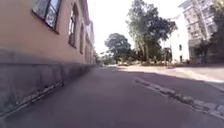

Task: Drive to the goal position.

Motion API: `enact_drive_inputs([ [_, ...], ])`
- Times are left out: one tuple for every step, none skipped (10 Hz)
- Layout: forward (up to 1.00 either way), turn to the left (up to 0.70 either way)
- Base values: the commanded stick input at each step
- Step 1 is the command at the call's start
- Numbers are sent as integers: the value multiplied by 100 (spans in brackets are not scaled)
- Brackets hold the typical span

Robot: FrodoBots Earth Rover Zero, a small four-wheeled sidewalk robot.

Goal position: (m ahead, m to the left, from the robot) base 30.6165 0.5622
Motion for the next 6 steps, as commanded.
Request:
enact_drive_inputs([
  [60,3],
  [60,14],
  [60,15],
  [60,15],
  [60,15],
  [60,15],
])
